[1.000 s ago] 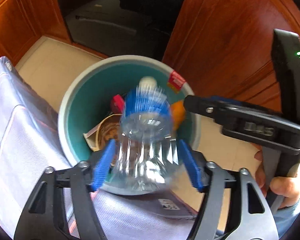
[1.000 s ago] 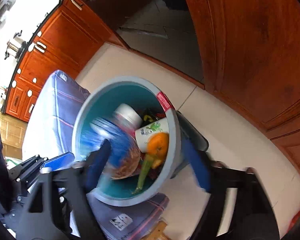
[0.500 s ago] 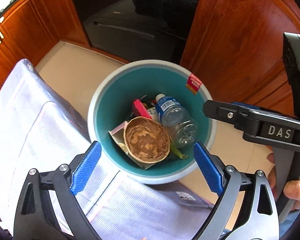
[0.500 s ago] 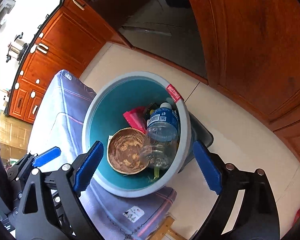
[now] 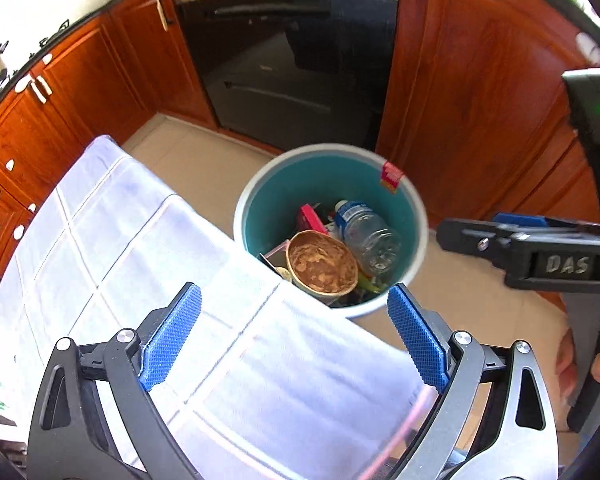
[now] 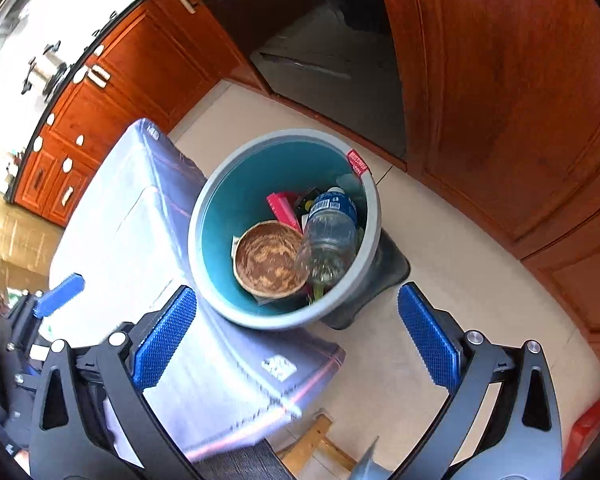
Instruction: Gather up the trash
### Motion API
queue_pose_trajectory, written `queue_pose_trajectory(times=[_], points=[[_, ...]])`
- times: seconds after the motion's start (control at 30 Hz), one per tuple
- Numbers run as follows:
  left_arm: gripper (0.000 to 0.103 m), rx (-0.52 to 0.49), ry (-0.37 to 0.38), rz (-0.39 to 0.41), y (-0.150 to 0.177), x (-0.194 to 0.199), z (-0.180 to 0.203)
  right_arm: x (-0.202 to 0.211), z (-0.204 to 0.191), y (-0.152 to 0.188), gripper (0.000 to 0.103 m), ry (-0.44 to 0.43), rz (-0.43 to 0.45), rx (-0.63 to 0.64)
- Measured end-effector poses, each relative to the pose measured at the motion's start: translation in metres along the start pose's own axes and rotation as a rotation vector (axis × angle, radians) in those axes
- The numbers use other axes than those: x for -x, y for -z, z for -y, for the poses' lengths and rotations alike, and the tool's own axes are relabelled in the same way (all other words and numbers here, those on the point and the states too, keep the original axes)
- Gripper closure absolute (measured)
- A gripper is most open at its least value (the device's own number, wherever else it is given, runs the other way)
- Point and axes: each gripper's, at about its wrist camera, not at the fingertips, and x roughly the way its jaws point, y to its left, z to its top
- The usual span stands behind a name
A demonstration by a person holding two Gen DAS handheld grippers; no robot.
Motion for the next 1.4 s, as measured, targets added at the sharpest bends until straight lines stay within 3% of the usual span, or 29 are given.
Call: queue_pose_trajectory(times=[0.13,0.23,0.43,0.6,0.67,1.0,1.4], points=[[0.005,0.021,0.029,0.057,0.016,0.033,-0.006,0.026,-0.020,0.021,0.006,0.071,0.044,0.091],[0.004,0.033,0.042,0.089,0.029,0.055,-0.010,0.041,-0.032,0.036,0.006,0.078,0.051,0.120],[0.004,0.088,0.005,0.149,0.057,0.082,-0.018,0.064,-0.051,0.060,0.006,0.166,0.077,0.164],[0.004,0.122,-0.169,0.180,0.073,0.098,-0.016,0.076,-0.058,0.071,0.006,0.243,0.094,0.187],[0.004,0.137,-0.188,0.193,0.078,0.102,-0.015,0.079,-0.061,0.075,0.006,0.258,0.104,0.201],[0.004,0.183,-0.095,0.098,0.085,0.085,-0.029,0.071,-0.067,0.084,0.006,0.301,0.089,0.259],[0.004,0.190,-0.101,-0.012,0.096,0.034,-0.027,0.036,-0.061,0.090,0.006,0.352,0.017,0.263]])
